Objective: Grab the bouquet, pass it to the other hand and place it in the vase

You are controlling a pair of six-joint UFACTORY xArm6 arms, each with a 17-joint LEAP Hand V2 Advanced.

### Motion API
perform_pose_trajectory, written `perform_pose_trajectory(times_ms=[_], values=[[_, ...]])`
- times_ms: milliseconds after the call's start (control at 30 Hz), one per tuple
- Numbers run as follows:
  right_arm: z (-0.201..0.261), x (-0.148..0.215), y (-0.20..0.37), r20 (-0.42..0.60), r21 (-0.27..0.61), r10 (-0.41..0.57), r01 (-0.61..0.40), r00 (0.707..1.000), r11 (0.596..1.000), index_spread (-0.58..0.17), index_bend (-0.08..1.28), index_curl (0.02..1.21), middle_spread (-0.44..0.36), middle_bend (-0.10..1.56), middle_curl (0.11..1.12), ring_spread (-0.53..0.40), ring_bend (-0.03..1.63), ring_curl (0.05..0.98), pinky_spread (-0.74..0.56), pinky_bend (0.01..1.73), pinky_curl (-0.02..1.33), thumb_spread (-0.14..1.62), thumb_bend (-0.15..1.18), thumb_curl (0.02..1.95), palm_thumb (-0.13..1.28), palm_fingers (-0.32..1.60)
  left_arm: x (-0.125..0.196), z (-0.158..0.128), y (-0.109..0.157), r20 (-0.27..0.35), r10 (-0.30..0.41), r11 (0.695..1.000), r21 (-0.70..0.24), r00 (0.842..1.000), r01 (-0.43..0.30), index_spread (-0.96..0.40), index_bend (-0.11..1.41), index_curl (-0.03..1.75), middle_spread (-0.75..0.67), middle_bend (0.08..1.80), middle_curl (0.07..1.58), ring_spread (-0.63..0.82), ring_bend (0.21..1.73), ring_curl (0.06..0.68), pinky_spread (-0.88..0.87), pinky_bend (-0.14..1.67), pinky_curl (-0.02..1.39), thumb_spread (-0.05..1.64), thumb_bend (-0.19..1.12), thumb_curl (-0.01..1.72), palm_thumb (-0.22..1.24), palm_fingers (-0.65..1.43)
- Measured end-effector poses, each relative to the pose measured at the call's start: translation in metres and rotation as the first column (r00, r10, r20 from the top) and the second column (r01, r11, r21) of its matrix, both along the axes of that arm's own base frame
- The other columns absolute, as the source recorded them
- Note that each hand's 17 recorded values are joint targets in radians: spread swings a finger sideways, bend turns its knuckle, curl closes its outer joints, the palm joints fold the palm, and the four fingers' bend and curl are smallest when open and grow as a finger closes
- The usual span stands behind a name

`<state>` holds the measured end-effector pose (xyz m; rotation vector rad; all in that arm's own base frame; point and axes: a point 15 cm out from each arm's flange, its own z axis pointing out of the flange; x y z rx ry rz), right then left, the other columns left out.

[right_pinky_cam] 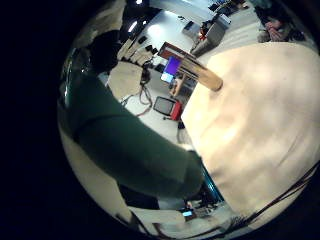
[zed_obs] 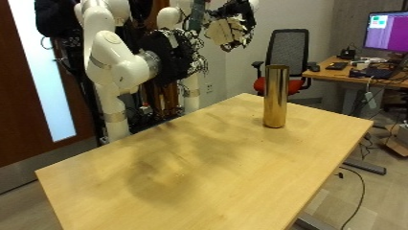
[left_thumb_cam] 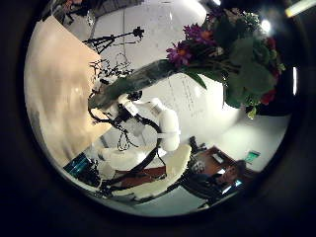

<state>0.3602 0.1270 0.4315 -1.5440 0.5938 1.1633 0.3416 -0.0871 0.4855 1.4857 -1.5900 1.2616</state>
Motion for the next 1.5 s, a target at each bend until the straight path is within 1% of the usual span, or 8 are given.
perform_pose_trajectory(times_ms=[633, 833, 900, 1000, 1200, 1367, 1433, 1500], values=[[-0.004, -0.015, 0.046, 0.004, 0.002, 0.121, -0.121, 0.993, 0.993, -0.225, 1.14, 0.74, -0.108, 1.33, 0.64, -0.178, 1.42, 0.578, -0.29, 1.04, 0.99, -0.01, -0.02, 0.86, 1.19, 1.18, 0.008, 0.009, -0.020, -0.023, -0.065, 0.993, -0.100, 0.998, 0.062, 0.31, 0.16, 0.28, 0.46, 0.21, 0.32, 0.54, 0.53, 0.199, 0.51, 0.20, 0.32, 0.74, -0.04, 0.34, 0.17, 0.10], [-0.013, -0.018, 0.062, -0.016, 0.003, 0.160, -0.160, 0.987, 0.987, -0.225, 1.14, 0.74, -0.108, 1.33, 0.64, -0.178, 1.42, 0.578, -0.29, 1.03, 0.99, -0.01, -0.02, 0.86, 1.19, 1.18, 0.010, 0.008, -0.024, -0.034, -0.075, 0.990, -0.120, 0.997, 0.070, 0.31, 0.16, 0.28, 0.37, 0.30, 0.35, 0.52, 0.52, 0.196, 0.49, 0.19, 0.31, 0.74, -0.04, 0.34, 0.19, 0.17], [-0.015, -0.018, 0.067, -0.017, -0.004, 0.162, -0.162, 0.987, 0.987, -0.225, 1.14, 0.74, -0.108, 1.33, 0.64, -0.178, 1.42, 0.579, -0.29, 1.03, 0.99, -0.01, -0.02, 0.86, 1.19, 1.18, 0.009, 0.007, -0.026, -0.043, -0.083, 0.989, -0.125, 0.996, 0.077, 0.31, 0.17, 0.29, 0.27, 0.37, 0.37, 0.49, 0.53, 0.195, 0.48, 0.18, 0.29, 0.74, -0.04, 0.34, 0.21, 0.22], [-0.021, -0.015, 0.075, -0.020, -0.021, 0.160, -0.161, 0.987, 0.987, -0.225, 1.14, 0.74, -0.108, 1.33, 0.64, -0.178, 1.42, 0.579, -0.29, 1.03, 1.00, -0.01, -0.02, 0.86, 1.19, 1.18, 0.006, 0.005, -0.029, -0.063, -0.111, 0.985, -0.137, 0.992, 0.102, 0.30, 0.17, 0.29, 0.21, 0.41, 0.39, 0.47, 0.54, 0.194, 0.46, 0.18, 0.29, 0.75, -0.04, 0.34, 0.22, 0.25], [-0.028, -0.020, 0.093, -0.022, -0.041, 0.189, -0.190, 0.982, 0.981, -0.225, 1.14, 0.74, -0.109, 1.33, 0.64, -0.178, 1.42, 0.579, -0.29, 1.03, 1.00, -0.01, -0.02, 0.86, 1.19, 1.18, -0.003, 0.007, -0.036, -0.118, -0.217, 0.965, -0.177, 0.969, 0.195, 0.27, 0.16, 0.29, 0.03, 0.52, 0.43, 0.36, 0.59, 0.195, 0.34, 0.21, 0.29, 0.75, -0.04, 0.34, 0.23, 0.34], [-0.029, -0.019, 0.099, -0.019, -0.045, 0.186, -0.186, 0.982, 0.981, -0.225, 1.14, 0.74, -0.109, 1.33, 0.64, -0.178, 1.42, 0.579, -0.29, 1.03, 1.00, -0.01, -0.02, 0.86, 1.19, 1.18, -0.006, 0.007, -0.039, -0.126, -0.238, 0.961, -0.171, 0.963, 0.215, 0.18, 0.18, 0.32, -0.12, 0.63, 0.48, 0.18, 0.64, 0.189, 0.18, 0.22, 0.29, 0.77, -0.03, 0.34, 0.29, 0.47], [-0.030, -0.015, 0.099, -0.016, -0.050, 0.172, -0.172, 0.985, 0.984, -0.225, 1.14, 0.74, -0.110, 1.33, 0.65, -0.177, 1.43, 0.581, -0.29, 1.03, 1.01, 0.02, -0.02, 0.87, 1.18, 1.18, -0.008, 0.007, -0.042, -0.131, -0.247, 0.960, -0.171, 0.960, 0.223, 0.09, 0.14, 0.32, -0.26, 0.73, 0.52, -0.04, 0.73, 0.197, -0.05, 0.37, 0.31, 0.79, -0.01, 0.35, 0.37, 0.72], [-0.031, -0.014, 0.100, -0.015, -0.052, 0.167, -0.168, 0.986, 0.984, -0.223, 1.14, 0.74, -0.110, 1.34, 0.65, -0.176, 1.43, 0.584, -0.29, 1.04, 1.01, 0.04, -0.03, 0.87, 1.17, 1.18, -0.007, 0.007, -0.041, -0.133, -0.242, 0.960, -0.173, 0.961, 0.218, 0.03, 0.13, 0.31, -0.35, 0.79, 0.57, -0.24, 0.82, 0.231, -0.29, 0.54, 0.36, 0.83, -0.01, 0.35, 0.45, 0.79]])
